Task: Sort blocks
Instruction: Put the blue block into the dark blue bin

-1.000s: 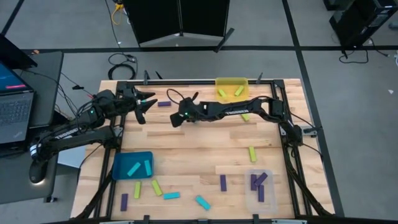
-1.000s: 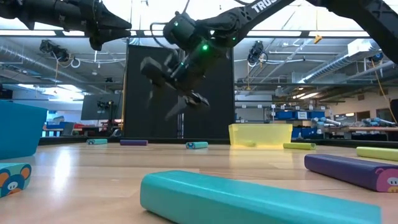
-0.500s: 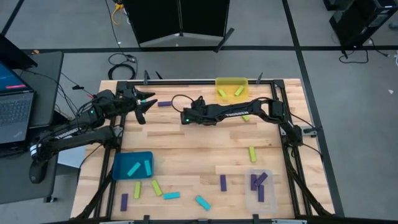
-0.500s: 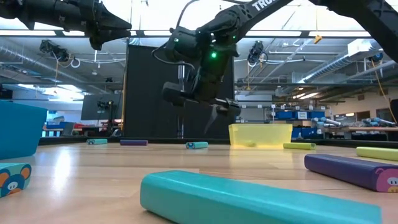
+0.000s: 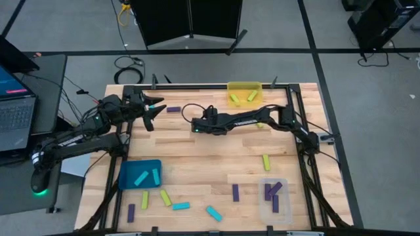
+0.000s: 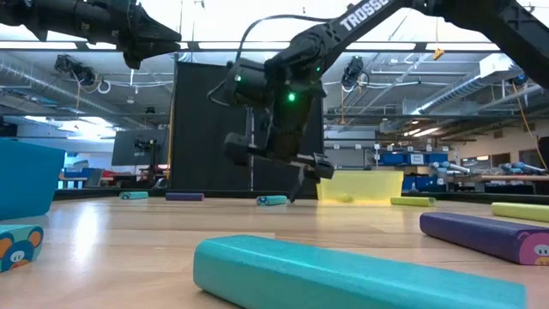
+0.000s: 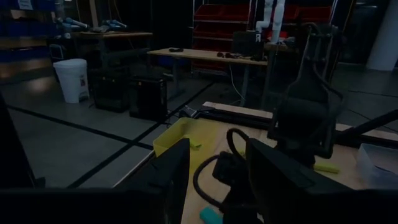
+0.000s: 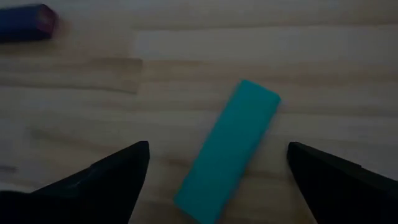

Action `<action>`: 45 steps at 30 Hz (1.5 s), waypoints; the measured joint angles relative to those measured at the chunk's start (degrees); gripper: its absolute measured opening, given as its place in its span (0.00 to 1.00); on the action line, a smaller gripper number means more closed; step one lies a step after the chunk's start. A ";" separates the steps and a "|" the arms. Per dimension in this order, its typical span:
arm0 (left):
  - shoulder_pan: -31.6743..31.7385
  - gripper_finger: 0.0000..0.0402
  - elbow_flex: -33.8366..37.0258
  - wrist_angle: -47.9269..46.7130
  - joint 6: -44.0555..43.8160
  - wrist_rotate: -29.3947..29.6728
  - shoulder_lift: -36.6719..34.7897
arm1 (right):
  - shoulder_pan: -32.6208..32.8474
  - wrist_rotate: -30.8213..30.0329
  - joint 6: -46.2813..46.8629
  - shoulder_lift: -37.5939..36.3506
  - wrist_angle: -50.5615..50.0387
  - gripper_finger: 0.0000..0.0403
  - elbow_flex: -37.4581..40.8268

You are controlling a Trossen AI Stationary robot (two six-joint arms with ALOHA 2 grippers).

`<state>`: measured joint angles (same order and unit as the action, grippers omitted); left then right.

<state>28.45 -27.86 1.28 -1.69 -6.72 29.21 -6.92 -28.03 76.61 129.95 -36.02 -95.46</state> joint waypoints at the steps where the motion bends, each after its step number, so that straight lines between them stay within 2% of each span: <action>1: -0.02 0.41 0.00 0.00 -0.02 0.00 0.00 | 0.05 -0.47 0.35 0.56 0.12 0.97 -0.10; 6: -0.04 0.41 0.00 0.00 0.00 -0.48 0.00 | 0.16 -0.86 1.86 1.71 -0.87 0.94 -0.52; 11: -0.04 0.41 0.00 0.02 0.16 -0.51 0.00 | 0.48 -1.34 2.52 1.79 -1.85 0.85 -0.46; 22: -0.04 0.41 0.00 0.02 0.13 -0.56 0.00 | 0.42 -0.18 3.20 1.79 -4.22 0.52 -0.31; 31: -0.04 0.41 0.00 0.02 0.02 -0.57 0.00 | 0.42 0.76 2.52 1.81 -5.30 0.31 -0.28; 41: -0.04 0.41 0.00 0.02 -2.06 -0.47 0.00 | 1.74 -0.48 -2.22 -0.40 -3.24 0.30 0.07; 45: -0.04 0.41 0.00 0.02 -4.39 0.04 0.00 | 4.12 -2.22 -12.61 -2.74 8.32 0.30 -0.06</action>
<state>28.40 -27.86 1.30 -6.09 -6.68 29.21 -2.80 -30.25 64.00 127.21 -27.70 -95.52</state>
